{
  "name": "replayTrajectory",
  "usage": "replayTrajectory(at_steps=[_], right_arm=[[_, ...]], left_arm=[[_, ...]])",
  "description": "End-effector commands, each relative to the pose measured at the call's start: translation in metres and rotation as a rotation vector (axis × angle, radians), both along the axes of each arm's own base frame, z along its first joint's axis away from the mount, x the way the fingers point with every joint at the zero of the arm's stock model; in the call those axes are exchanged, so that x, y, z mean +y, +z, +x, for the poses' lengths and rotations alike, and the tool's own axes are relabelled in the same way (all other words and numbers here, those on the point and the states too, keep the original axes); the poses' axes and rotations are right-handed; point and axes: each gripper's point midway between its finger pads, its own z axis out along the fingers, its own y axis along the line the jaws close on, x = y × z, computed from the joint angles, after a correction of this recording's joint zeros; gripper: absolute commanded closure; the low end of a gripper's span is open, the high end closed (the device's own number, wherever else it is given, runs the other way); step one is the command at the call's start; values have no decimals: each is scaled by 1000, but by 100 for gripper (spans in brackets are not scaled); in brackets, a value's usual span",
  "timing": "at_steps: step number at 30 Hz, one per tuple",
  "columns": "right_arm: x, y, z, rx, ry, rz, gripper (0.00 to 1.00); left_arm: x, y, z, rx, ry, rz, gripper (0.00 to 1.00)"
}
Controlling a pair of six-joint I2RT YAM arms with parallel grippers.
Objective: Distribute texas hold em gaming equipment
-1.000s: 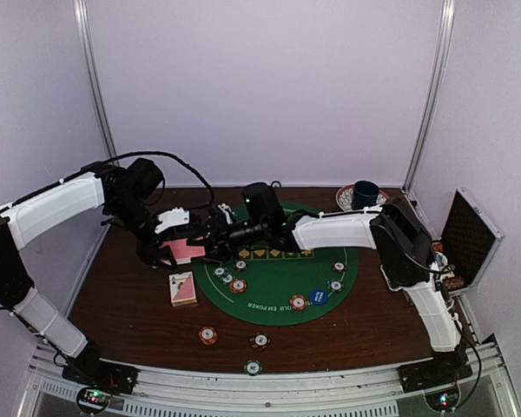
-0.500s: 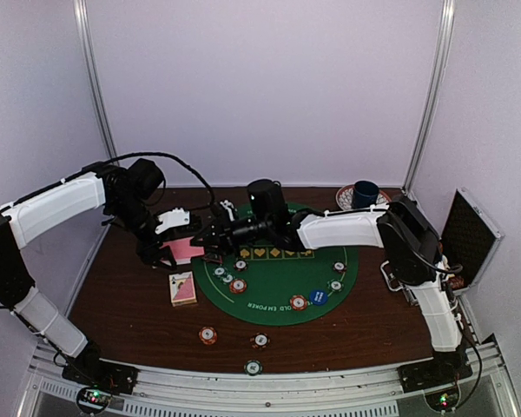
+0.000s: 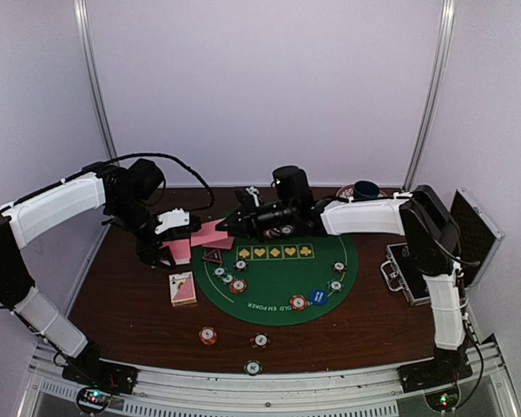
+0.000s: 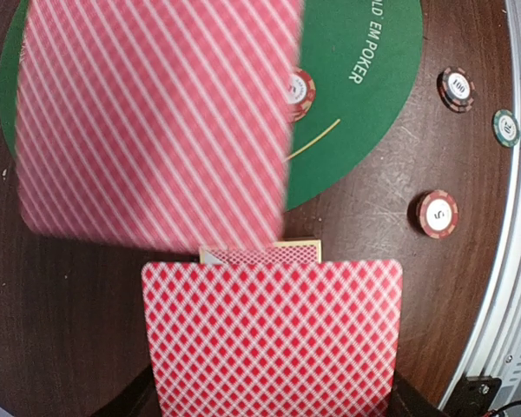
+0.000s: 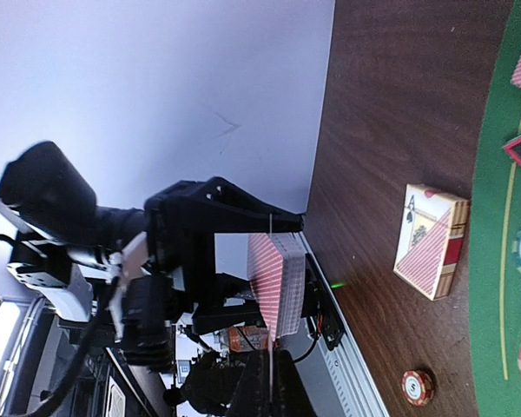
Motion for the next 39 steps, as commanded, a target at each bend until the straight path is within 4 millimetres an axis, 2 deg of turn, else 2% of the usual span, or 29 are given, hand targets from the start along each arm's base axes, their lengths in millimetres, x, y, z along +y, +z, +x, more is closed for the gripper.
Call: replayTrajectory(at_steps=[1, 4, 7, 11, 13, 19, 28, 31, 34, 38, 39], right_arm=[[-56, 19, 44, -77, -105, -28, 100], [-97, 6, 78, -124, -188, -117, 100], [-140, -21, 108, -144, -259, -295, 100], [-171, -39, 146, -180, -322, -404, 100], [-181, -58, 161, -178, -337, -460, 100], [-187, -90, 197, -182, -350, -538, 100], [-180, -110, 231, -188, -408, -527, 98], [-180, -116, 235, -187, -415, -537, 89], [-184, -117, 236, -197, -416, -563, 72], [-193, -110, 233, -235, -417, -616, 56], [-196, -107, 233, -247, -419, -630, 48]], left_arm=[[-2, 6, 5, -21, 0, -13, 93], [-2, 7, 6, -23, 5, -14, 94], [-3, 8, 5, -24, 6, -19, 94], [-3, 10, 6, -25, 12, -22, 94], [-3, 9, 6, -23, 12, -20, 95], [-3, 10, 6, -27, 13, -22, 97], [-5, 11, 5, -19, 13, -31, 98], [-3, 10, 4, -15, 13, -25, 98], [-2, 10, 3, -15, 13, -21, 98], [-3, 11, 2, -14, 12, -25, 98], [-2, 11, 2, -15, 12, -24, 98]])
